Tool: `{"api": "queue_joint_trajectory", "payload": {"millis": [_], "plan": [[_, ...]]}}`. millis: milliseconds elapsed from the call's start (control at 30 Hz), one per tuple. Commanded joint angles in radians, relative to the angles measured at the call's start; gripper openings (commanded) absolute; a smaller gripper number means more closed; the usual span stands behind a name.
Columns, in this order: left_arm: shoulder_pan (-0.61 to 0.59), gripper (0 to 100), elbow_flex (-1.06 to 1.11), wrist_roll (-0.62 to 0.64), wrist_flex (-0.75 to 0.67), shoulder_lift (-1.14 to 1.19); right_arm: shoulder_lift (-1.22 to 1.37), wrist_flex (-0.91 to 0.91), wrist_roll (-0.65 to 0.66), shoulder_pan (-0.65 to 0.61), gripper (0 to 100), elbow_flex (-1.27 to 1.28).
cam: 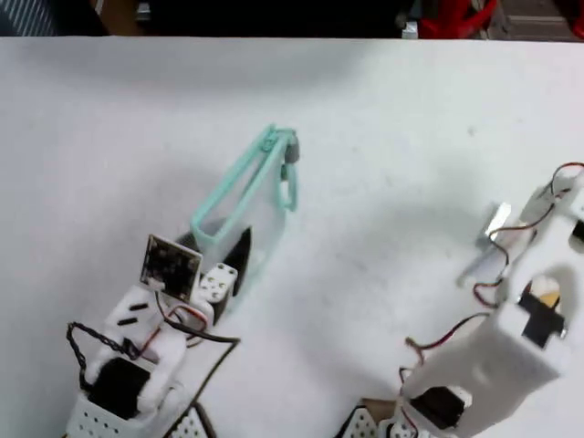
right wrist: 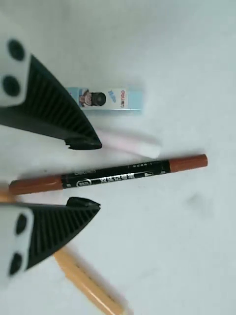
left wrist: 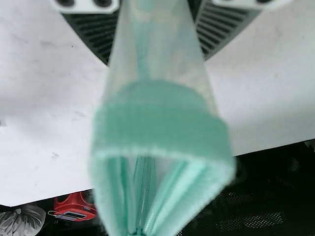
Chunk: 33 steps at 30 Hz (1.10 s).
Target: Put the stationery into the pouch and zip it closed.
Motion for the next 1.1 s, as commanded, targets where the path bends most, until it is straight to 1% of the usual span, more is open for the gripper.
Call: {"api": "queue_joint_trajectory", "payload": {"millis": [0,300,467,700,900,1067], "plan": [[-0.010,12,-0.006,-0.003,-0.032,-0.015,0.090,0.004,0.054,0.025,15.9,-0.132],[-0.012,12,-0.006,-0.003,-0.032,-0.015,0.311,0.012,0.058,0.005,15.9,-0.502],[-0.010,12,-0.006,-0.003,-0.032,-0.015,0.440,0.013,0.114,-0.015,15.9,-0.635],[-0.005,12,-0.006,-0.003,-0.032,-0.015,0.522,0.139,0.109,-0.028,15.9,-0.801],[-0.005,12,-0.006,-0.003,-0.032,-0.015,0.559,0.165,0.114,-0.070,15.9,-0.835],[-0.008,12,-0.006,-0.003,-0.032,-0.015,0.607,0.159,0.112,-0.058,15.9,-0.835]]}}
